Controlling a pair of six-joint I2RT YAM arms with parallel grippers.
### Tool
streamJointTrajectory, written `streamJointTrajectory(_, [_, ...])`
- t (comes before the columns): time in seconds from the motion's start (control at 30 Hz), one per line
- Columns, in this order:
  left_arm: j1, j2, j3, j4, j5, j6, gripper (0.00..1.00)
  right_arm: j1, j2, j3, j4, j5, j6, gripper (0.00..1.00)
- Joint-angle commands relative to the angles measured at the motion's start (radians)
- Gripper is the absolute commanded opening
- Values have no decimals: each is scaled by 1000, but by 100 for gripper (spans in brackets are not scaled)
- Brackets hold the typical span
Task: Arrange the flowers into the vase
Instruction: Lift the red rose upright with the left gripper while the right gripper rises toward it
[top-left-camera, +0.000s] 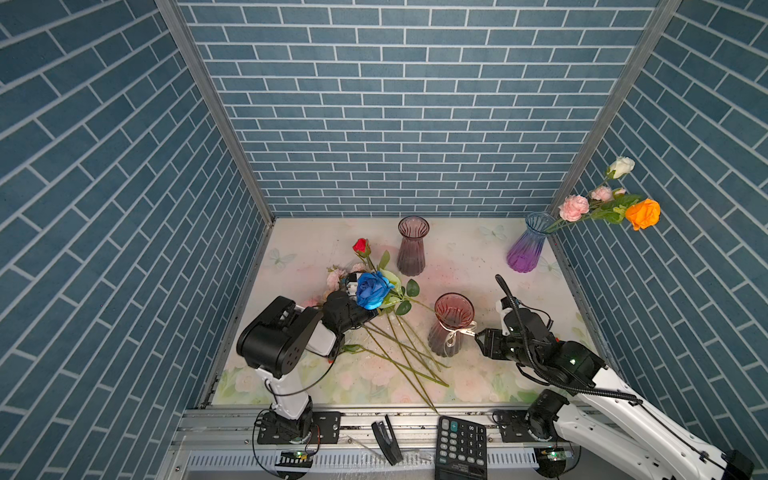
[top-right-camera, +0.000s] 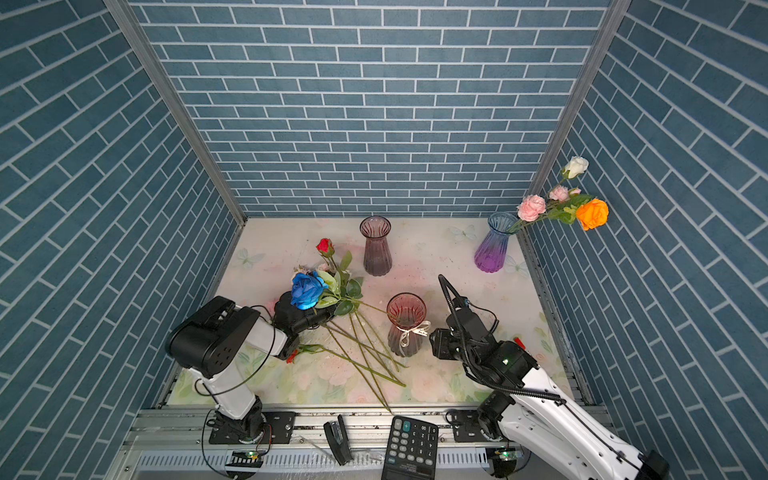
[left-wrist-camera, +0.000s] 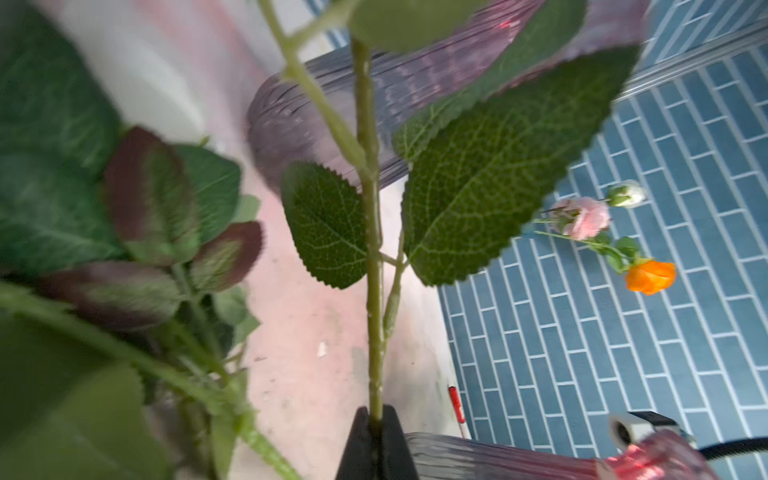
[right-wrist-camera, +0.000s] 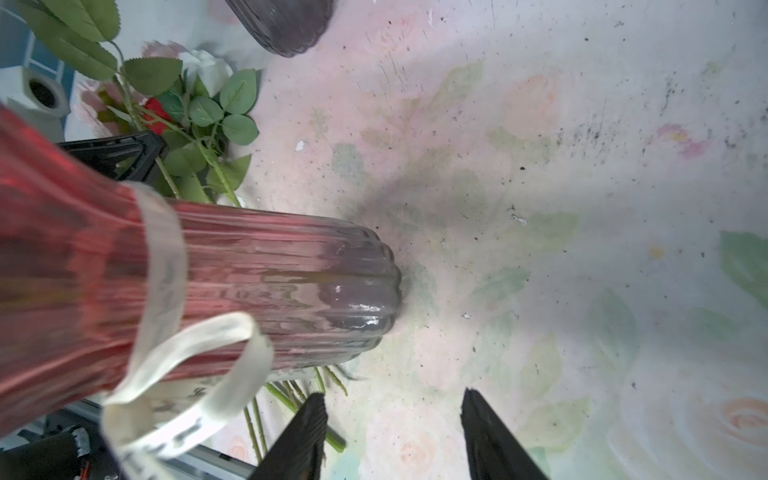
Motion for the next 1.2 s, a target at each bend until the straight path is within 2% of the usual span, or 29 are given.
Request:
streamJointTrajectory(0.0, [6,-141,-48,41,-28,-22,0,-2,-46,54,-45,-12,-1,55])
streamJointTrajectory(0.07, [7,-257,-77,-16,-45,-29,0,-2,-64,80,-57,-2,-16,55])
streamJointTrajectory(0.17, [6,-490,-63,-231,-48,-10,0,-2,-77,124,-58,-1,-45,55])
streamJointTrajectory(0.2, [7,-572,-49,-334,-46,14,0,-3,-77,143,-59,-2,-51,55])
streamJointTrajectory(0.3, [0,-862,72,-800,-85,176,0,-2,-77,205,-48,-29,-77,55])
streamJointTrajectory(0.4, [-4,-1081,226,-1198,-166,353,0,-2,-77,259,-2,-115,-118,53])
streamJointTrajectory(0.43, [-6,-1130,278,-1287,-182,402,0,-2,-76,281,21,-138,-128,53])
streamJointTrajectory(0.53, [-6,-1186,430,-1466,-166,488,0,-2,-58,351,118,-310,-181,53])
streamJointTrajectory(0.7, [-8,-1177,672,-1588,-117,551,0,-2,55,537,212,-569,-219,47])
streamJointTrajectory(0.8, [-6,-1134,844,-1636,-91,581,0,0,140,639,238,-704,-212,44])
streamJointTrajectory(0.87, [-7,-1084,955,-1649,-32,568,0,1,189,687,271,-786,-189,42])
streamJointTrajectory(0.97, [-6,-1026,1054,-1576,56,494,0,7,233,720,371,-873,-130,43])
streamJointTrajectory(1.07, [-7,-989,1084,-1435,115,372,0,13,285,775,453,-946,-76,43])
streamJointTrajectory(1.17, [-8,-937,1093,-1300,174,252,0,29,356,871,460,-977,-60,42])
